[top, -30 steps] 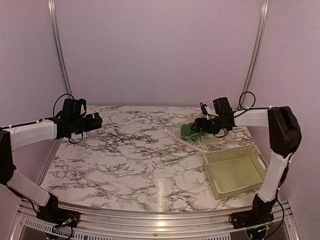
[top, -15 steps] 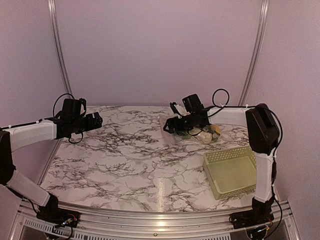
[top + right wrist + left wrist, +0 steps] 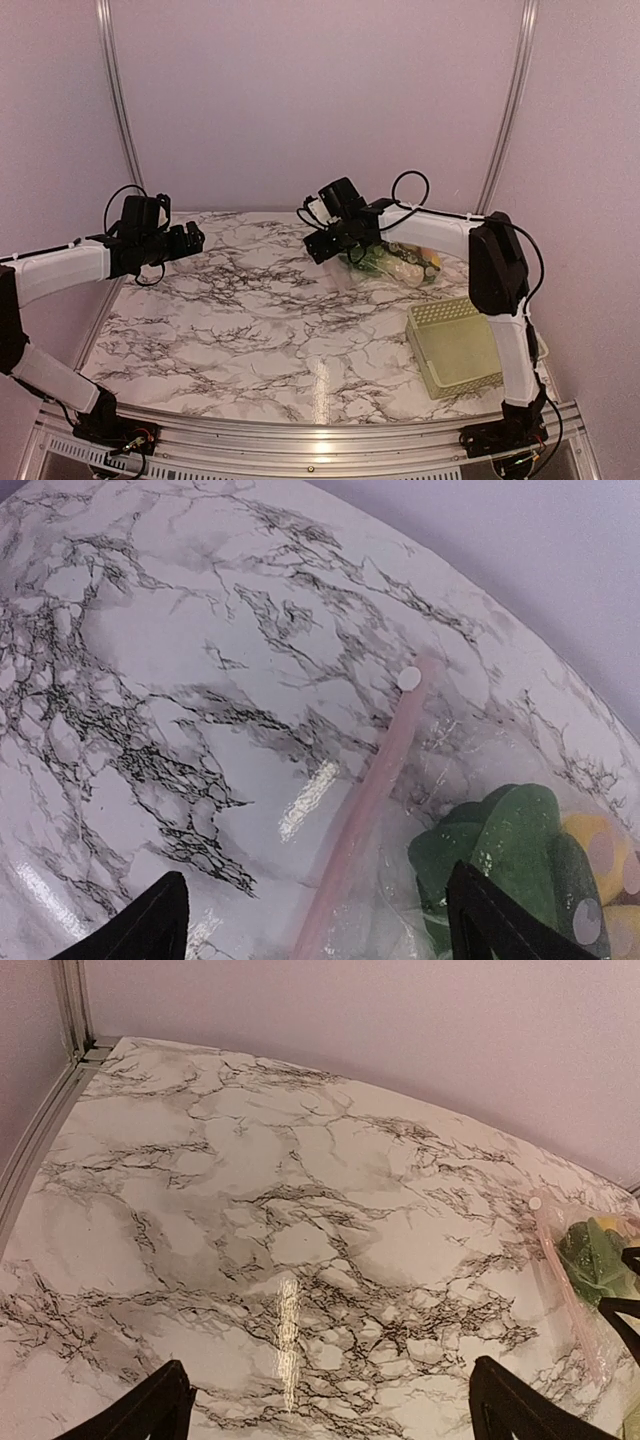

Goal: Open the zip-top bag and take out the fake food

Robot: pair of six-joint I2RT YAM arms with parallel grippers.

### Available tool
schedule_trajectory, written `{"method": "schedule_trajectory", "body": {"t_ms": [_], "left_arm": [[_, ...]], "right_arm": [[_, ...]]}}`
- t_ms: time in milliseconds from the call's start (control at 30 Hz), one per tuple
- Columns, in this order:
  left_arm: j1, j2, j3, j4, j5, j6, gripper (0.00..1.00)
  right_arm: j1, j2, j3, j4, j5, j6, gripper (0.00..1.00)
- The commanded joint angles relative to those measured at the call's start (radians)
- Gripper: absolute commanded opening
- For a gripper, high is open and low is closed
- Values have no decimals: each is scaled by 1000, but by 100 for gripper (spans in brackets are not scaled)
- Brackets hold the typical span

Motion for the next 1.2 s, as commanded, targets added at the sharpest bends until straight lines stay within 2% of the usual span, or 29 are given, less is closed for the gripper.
{"method": "schedule_trajectory", "body": {"t_ms": [0, 267, 500, 633, 900, 1100, 1167], "left_arm": [[-6, -30, -9, -1, -5, -5, 99], [-6, -24, -7, -4, -8, -7, 99], [-6, -23, -5, -4, -9, -7, 99], [-6, -27, -7, -7, -8, -6, 99], [-6, -22, -7, -2, -9, -7, 99], [-5, -22, -11, 2, -12, -9, 99], [-6, -27, -15, 7, -16, -10, 99]], "right_arm": [[9, 88, 67, -111, 147, -71, 85], [48, 161, 100, -131, 296, -124, 86], [95, 251, 149, -145, 521, -218, 86], [103, 280, 154, -143, 613, -243, 81], [117, 242, 125, -104, 670, -267, 42], [148, 169, 115, -75, 584, -290, 2], [153, 126, 115, -74, 539, -288, 0]]}}
